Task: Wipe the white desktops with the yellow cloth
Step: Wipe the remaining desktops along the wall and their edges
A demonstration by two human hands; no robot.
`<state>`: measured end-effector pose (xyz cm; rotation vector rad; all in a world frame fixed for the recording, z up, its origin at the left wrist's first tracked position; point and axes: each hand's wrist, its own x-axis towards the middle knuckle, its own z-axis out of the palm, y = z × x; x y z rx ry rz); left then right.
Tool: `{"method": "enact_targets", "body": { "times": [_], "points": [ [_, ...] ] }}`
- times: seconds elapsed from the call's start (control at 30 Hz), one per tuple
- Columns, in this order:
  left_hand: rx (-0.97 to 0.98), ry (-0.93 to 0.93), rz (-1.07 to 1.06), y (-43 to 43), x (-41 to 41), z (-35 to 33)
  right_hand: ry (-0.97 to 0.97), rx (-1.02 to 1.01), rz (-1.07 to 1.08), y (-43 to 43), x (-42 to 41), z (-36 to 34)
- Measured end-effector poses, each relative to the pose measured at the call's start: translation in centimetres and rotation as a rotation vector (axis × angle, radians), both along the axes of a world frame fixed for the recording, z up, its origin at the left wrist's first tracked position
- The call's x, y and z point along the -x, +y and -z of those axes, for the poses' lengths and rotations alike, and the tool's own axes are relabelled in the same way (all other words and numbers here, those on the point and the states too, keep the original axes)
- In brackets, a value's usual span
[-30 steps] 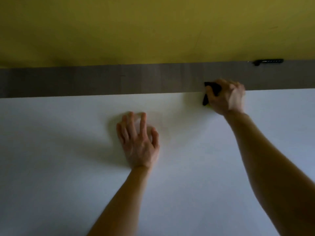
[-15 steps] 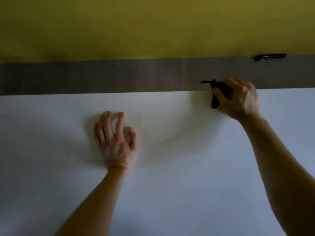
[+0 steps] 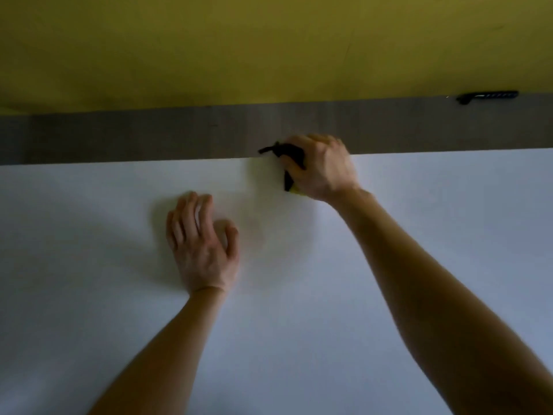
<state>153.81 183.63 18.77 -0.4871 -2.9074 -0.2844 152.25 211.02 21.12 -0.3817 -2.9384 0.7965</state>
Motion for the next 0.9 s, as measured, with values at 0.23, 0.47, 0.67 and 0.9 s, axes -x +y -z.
{"method": "enact_targets", "body": {
  "times": [0.23,0.47,0.67,0.9],
  "points": [
    [-0.012,-0.020,-0.009,0.4,0.0,-0.1,-0.119,-0.176,0.444,9.0,-6.7,-1.7],
    [0.037,-0.027,-0.012,0.4,0.1,0.0,-0.096,0.080,-0.015,-13.3,8.3,-1.6],
    [0.010,-0.014,0.005,0.3,0.0,-0.2,0.021,-0.021,0.073,-0.8,0.2,0.2],
    [0.009,-0.044,-0.005,0.5,0.0,-0.3,-0.102,-0.204,0.432,10.3,-8.1,-1.1]
  ]
}}
